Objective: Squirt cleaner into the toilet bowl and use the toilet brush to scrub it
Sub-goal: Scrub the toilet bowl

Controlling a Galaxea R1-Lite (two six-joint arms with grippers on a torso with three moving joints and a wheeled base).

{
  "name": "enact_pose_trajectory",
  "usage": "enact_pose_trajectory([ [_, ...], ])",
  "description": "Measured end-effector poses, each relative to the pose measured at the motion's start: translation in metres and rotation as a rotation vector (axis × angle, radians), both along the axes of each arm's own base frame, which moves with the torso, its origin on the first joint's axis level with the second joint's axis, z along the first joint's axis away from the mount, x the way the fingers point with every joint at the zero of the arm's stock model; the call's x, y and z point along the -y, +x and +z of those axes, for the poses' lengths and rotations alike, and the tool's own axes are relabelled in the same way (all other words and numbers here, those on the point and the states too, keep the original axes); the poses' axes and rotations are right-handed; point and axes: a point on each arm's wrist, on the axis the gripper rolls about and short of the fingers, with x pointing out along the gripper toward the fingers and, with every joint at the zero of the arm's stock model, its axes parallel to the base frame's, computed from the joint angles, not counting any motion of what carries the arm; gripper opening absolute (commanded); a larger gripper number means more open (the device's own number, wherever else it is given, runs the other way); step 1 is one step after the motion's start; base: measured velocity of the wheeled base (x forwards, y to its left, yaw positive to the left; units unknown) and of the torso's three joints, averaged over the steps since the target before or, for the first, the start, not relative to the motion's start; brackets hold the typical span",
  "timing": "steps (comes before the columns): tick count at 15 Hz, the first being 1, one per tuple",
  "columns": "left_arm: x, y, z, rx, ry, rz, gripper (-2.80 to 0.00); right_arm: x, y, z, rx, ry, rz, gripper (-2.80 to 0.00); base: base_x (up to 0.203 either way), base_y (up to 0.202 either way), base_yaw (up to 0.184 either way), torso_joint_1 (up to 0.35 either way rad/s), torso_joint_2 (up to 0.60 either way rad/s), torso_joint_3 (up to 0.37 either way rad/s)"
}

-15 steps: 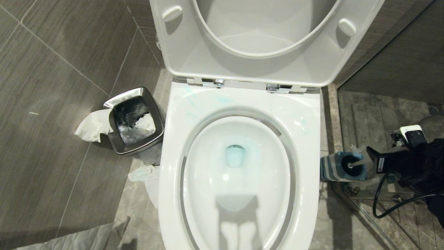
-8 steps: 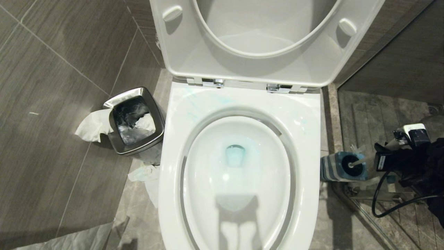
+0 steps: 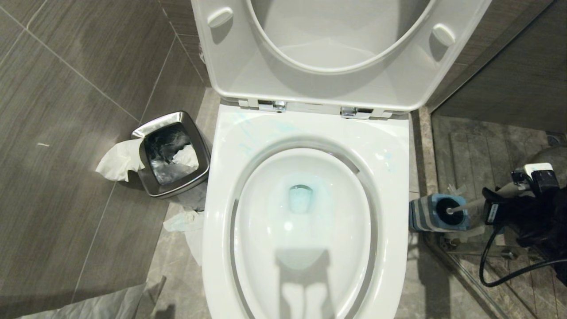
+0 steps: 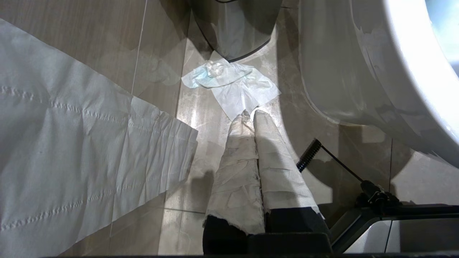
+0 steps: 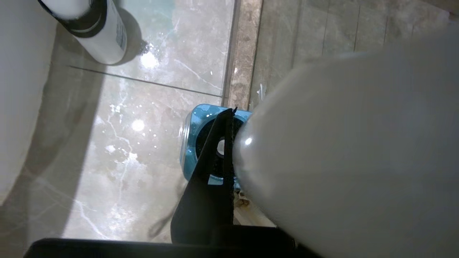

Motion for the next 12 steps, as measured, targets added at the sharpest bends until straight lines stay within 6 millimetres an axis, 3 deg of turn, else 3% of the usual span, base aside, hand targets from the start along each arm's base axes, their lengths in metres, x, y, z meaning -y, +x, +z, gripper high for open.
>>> enact_pose_trajectory([
  [9,0.0,0.0,0.0,0.0,0.0,0.0,-2.8,-0.004,-0.027,0.031,0.077,0.025,-0.016,-2.8,0.0,0.0,0.0,0.0,0.0,0.0],
  [12,0.0,0.0,0.0,0.0,0.0,-0.001,-2.8,-0.005,-0.035,0.05,0.085,0.034,-0.016,-2.8,0.0,0.0,0.0,0.0,0.0,0.0],
])
